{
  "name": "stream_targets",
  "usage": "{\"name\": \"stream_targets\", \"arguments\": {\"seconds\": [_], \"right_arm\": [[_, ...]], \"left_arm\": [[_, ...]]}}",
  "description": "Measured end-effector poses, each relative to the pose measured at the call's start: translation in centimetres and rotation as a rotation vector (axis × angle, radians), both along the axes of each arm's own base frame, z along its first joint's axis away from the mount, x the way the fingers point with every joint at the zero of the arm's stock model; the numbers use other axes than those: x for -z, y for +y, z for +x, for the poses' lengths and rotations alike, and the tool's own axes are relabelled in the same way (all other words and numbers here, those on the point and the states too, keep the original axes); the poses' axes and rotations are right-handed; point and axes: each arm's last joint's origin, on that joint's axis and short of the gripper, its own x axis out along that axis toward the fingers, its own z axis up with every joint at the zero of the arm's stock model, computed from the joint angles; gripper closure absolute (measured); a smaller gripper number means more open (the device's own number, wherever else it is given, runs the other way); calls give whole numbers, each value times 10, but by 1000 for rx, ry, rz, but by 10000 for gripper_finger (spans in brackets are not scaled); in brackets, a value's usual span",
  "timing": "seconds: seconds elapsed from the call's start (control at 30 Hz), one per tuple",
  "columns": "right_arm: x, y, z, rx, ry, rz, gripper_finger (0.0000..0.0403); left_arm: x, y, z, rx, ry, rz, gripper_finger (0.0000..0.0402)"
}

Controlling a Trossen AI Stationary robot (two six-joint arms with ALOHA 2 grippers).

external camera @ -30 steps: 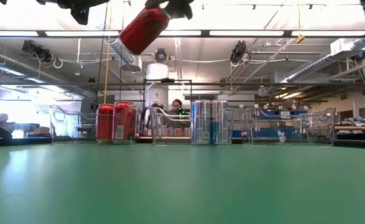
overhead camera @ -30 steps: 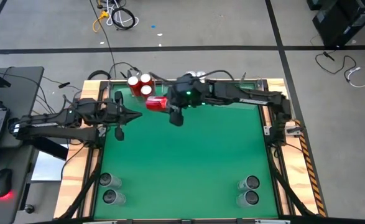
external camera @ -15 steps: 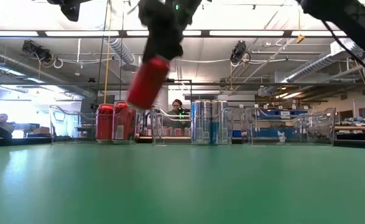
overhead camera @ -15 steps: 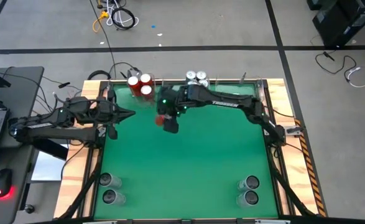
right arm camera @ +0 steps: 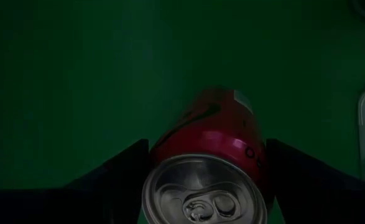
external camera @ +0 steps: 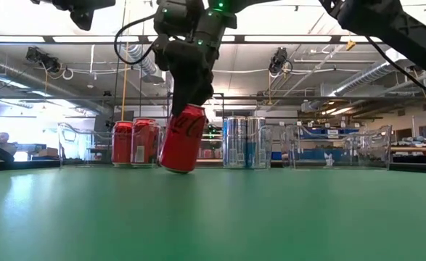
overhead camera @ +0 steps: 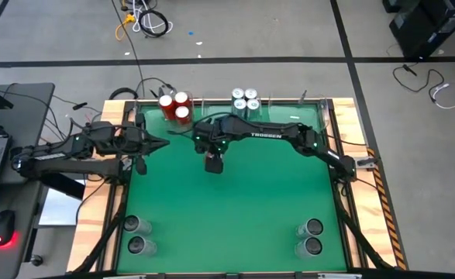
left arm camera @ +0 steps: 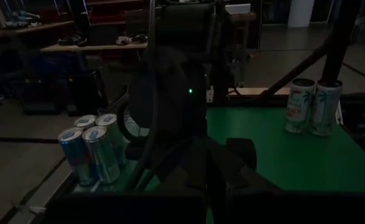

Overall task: Sort soda cans
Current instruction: Put the red soda can into the transparent left bin

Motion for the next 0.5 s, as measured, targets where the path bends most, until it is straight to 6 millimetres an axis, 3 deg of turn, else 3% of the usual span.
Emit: {"name": "stream_targets", "arguments": {"seconds": [0.5], "right_arm": [[-1,-1,11,-57,-110,-42,54]], "left_arm": [[5,1,11,5,53,-10,400]]}}
